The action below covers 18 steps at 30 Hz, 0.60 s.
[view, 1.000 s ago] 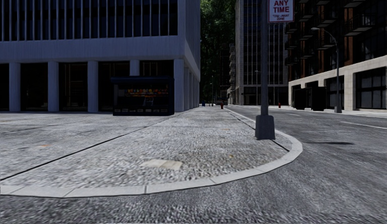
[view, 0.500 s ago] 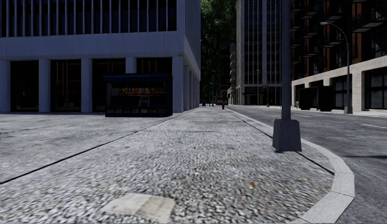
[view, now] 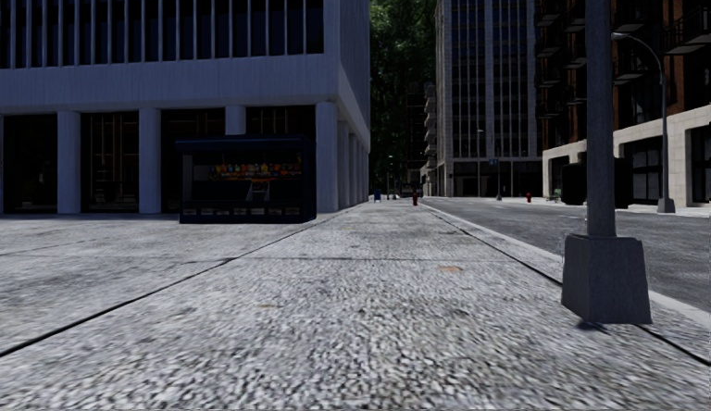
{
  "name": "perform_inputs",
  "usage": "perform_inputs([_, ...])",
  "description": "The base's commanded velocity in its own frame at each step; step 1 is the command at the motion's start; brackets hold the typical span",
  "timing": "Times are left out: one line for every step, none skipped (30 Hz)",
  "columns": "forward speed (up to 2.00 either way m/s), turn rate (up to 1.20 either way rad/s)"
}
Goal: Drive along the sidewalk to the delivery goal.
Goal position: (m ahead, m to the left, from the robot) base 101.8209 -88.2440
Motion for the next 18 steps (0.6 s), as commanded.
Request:
perform_inputs([2.0,0.0])
perform_inputs([2.0,0.0])
perform_inputs([2.0,0.0])
perform_inputs([2.0,0.0])
perform_inputs([2.0,0.0])
perform_inputs([2.0,0.0])
perform_inputs([2.0,0.0])
perform_inputs([2.0,0.0])
perform_inputs([2.0,0.0])
perform_inputs([2.0,0.0])
perform_inputs([2.0,0.0])
perform_inputs([2.0,0.0])
perform_inputs([2.0,0.0])
perform_inputs([2.0,0.0])
perform_inputs([2.0,0.0])
perform_inputs([2.0,0.0])
perform_inputs([2.0,0.0])
perform_inputs([2.0,0.0])
